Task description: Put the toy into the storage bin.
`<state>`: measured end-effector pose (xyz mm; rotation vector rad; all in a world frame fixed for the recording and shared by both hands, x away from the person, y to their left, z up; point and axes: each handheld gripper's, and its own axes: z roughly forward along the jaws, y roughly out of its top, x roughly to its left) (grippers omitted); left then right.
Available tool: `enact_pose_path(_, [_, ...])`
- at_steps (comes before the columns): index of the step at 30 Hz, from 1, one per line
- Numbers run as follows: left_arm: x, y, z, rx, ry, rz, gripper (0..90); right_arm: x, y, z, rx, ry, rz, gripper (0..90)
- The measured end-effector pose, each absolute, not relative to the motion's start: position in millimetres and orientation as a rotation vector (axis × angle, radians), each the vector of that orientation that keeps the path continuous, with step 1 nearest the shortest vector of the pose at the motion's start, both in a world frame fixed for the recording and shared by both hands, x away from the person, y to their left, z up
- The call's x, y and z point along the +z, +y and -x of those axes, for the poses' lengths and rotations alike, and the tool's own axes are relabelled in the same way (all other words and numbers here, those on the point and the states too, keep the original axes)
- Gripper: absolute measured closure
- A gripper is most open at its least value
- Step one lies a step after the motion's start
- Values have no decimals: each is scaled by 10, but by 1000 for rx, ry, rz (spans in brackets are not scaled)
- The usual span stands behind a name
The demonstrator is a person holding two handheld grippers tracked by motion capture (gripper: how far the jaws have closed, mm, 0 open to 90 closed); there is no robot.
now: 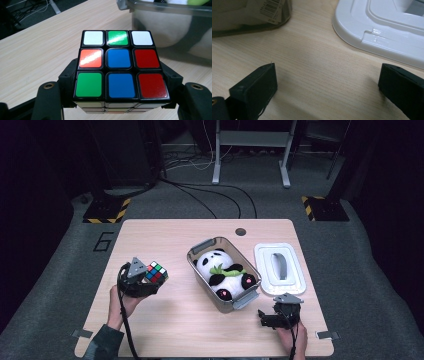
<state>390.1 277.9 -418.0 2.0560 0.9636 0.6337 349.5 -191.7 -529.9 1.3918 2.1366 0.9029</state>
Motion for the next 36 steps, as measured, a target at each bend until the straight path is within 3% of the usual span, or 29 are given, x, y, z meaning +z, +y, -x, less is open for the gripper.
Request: enact_pose_path(36, [-3805, 2269, -3904, 608, 794, -2071, 340, -5299, -1918, -3495, 903, 2137, -1391, 14])
